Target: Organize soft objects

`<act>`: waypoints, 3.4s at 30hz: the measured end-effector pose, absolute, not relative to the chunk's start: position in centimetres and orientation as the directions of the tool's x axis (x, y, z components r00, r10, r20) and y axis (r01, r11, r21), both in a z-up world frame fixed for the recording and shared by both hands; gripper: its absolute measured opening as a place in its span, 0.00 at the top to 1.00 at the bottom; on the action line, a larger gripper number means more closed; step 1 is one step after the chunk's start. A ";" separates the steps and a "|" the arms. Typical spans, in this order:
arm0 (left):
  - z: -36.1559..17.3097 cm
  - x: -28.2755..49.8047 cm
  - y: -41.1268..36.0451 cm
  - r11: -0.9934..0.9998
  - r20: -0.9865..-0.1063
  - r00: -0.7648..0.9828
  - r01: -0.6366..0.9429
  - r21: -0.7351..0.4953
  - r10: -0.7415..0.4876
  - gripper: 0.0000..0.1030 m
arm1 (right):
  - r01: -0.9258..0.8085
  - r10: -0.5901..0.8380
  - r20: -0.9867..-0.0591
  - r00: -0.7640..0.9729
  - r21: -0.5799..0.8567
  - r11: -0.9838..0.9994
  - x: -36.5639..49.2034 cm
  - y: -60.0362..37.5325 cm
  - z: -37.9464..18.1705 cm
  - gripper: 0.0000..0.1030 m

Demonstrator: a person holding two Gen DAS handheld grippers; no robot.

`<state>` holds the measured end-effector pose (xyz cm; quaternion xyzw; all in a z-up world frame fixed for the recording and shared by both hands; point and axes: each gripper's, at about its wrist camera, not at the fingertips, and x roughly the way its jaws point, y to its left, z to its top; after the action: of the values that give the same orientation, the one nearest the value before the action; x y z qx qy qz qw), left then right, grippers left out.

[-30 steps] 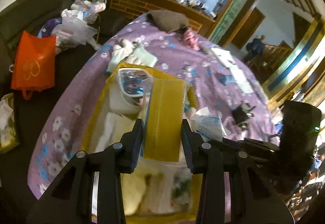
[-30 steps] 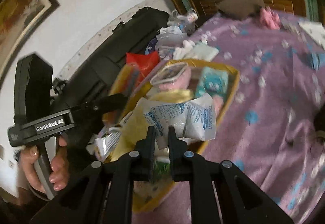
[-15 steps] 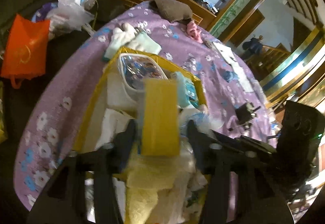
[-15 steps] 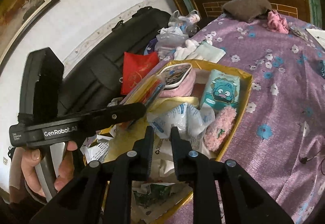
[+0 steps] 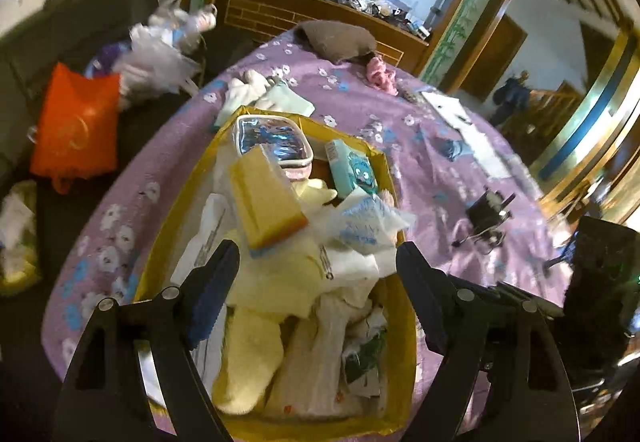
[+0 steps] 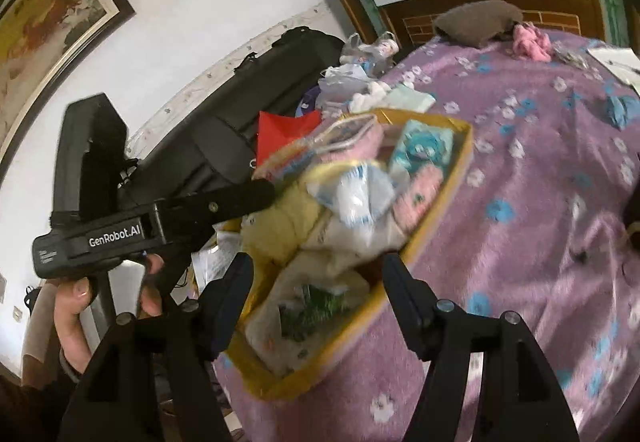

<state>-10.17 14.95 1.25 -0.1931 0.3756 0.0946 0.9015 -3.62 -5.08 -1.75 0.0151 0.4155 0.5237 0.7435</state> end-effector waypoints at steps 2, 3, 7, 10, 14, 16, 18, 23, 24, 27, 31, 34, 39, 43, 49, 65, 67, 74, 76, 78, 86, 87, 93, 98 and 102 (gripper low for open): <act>1.0 -10.1 13.1 0.930 -0.732 0.677 -0.312 -0.196 0.073 0.21 | -0.749 0.780 -0.612 0.131 0.454 0.482 -4.0 -6.3 -1.9 0.35; 0.8 -10.0 12.4 0.935 -0.740 0.666 -0.313 -0.166 0.092 0.21 | -0.742 0.775 -0.614 0.151 0.447 0.500 -4.2 -7.1 -2.1 0.35; 0.4 -10.1 10.3 0.946 -0.740 0.656 -0.312 -0.089 0.147 0.21 | -0.715 0.750 -0.628 0.208 0.426 0.555 -5.1 -9.4 -2.3 0.35; 0.6 -10.5 9.0 0.947 -0.731 0.655 -0.320 -0.039 0.191 0.21 | -0.704 0.746 -0.625 0.231 0.422 0.572 -5.9 -11.0 -2.2 0.35; 0.5 -10.4 8.1 0.939 -0.720 0.643 -0.342 0.034 0.260 0.21 | -0.697 0.749 -0.618 0.237 0.429 0.574 -6.4 -12.0 -2.1 0.35; 0.3 -10.5 7.9 0.936 -0.719 0.640 -0.349 0.042 0.271 0.21 | -0.694 0.750 -0.620 0.232 0.435 0.574 -6.6 -12.2 -2.2 0.35; 0.2 -10.6 7.7 0.935 -0.718 0.639 -0.350 0.050 0.278 0.21 | -0.697 0.743 -0.628 0.230 0.427 0.577 -6.7 -12.0 -2.4 0.35; 0.2 -11.3 7.2 0.929 -0.702 0.642 -0.362 0.075 0.307 0.21 | -0.700 0.729 -0.639 0.244 0.404 0.588 -7.0 -11.4 -2.4 0.35; 0.2 -11.4 7.3 0.926 -0.700 0.643 -0.370 0.071 0.311 0.21 | -0.699 0.727 -0.640 0.247 0.401 0.592 -6.9 -11.3 -2.4 0.35; 0.4 -12.1 7.9 0.912 -0.687 0.646 -0.407 0.059 0.333 0.21 | -0.698 0.718 -0.642 0.268 0.383 0.604 -7.1 -10.7 -2.1 0.35; 0.8 -13.4 8.4 0.860 -0.620 0.632 -0.488 0.146 0.464 0.21 | -0.704 0.698 -0.640 0.322 0.331 0.629 -7.7 -9.6 -1.2 0.35; 0.4 -13.9 9.2 0.862 -0.642 0.616 -0.485 0.147 0.456 0.20 | -0.708 0.692 -0.633 0.346 0.308 0.636 -7.8 -8.3 -0.7 0.35; 0.5 -15.2 11.5 0.845 -0.665 0.595 -0.524 0.105 0.451 0.21 | -0.734 0.685 -0.640 0.348 0.268 0.624 -7.6 -5.7 -0.2 0.35; 0.9 -16.0 12.5 0.822 -0.648 0.585 -0.557 0.116 0.488 0.21 | -0.748 0.661 -0.654 0.368 0.213 0.628 -7.8 -3.9 0.1 0.35; 0.3 -16.1 13.4 0.815 -0.667 0.552 -0.561 0.146 0.500 0.20 | -0.759 0.645 -0.670 0.368 0.185 0.624 -8.2 -2.5 -0.4 0.35; 0.2 -15.0 14.4 0.832 -0.698 0.551 -0.543 0.117 0.458 0.21 | -0.752 0.638 -0.673 0.375 0.183 0.634 -8.4 -2.1 -0.7 0.35; 0.4 -14.9 14.1 0.830 -0.687 0.553 -0.541 0.134 0.472 0.21 | -0.747 0.635 -0.674 0.377 0.183 0.639 -8.4 -2.1 -0.7 0.35; 0.9 -15.1 13.5 0.831 -0.682 0.556 -0.540 0.137 0.474 0.21 | -0.723 0.630 -0.659 0.410 0.187 0.665 -8.3 -2.8 0.1 0.35; 1.2 -15.3 13.3 0.829 -0.678 0.558 -0.541 0.141 0.479 0.21 | -0.721 0.632 -0.660 0.407 0.193 0.665 -8.4 -2.9 0.3 0.35; 1.2 -15.3 13.3 0.828 -0.674 0.558 -0.540 0.147 0.484 0.21 | -0.719 0.626 -0.663 0.410 0.188 0.669 -8.5 -2.9 0.3 0.35; 1.3 -15.5 13.1 0.826 -0.676 0.552 -0.542 0.154 0.488 0.20 | -0.716 0.630 -0.663 0.405 0.198 0.669 -9.0 -3.2 0.4 0.33; 1.3 -15.5 13.1 0.826 -0.675 0.552 -0.542 0.156 0.490 0.20 | -0.717 0.631 -0.662 0.404 0.199 0.668 -8.9 -3.3 0.4 0.33; 0.8 -15.4 13.0 0.828 -0.686 0.541 -0.537 0.162 0.486 0.20 | -0.721 0.632 -0.664 0.399 0.199 0.664 -9.2 -3.1 0.3 0.33; 0.5 -15.3 12.9 0.824 -0.686 0.536 -0.542 0.166 0.492 0.20 | -0.721 0.632 -0.667 0.395 0.201 0.663 -9.2 -3.0 0.3 0.33; 0.3 -15.2 12.9 0.821 -0.680 0.536 -0.543 0.175 0.500 0.20 | -0.720 0.633 -0.663 0.400 0.199 0.664 -9.2 -2.8 0.3 0.33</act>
<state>-15.17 12.94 0.35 -0.0284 0.3784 0.2976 0.8760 -9.22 -2.80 0.26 -0.0595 0.3682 0.4053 0.8346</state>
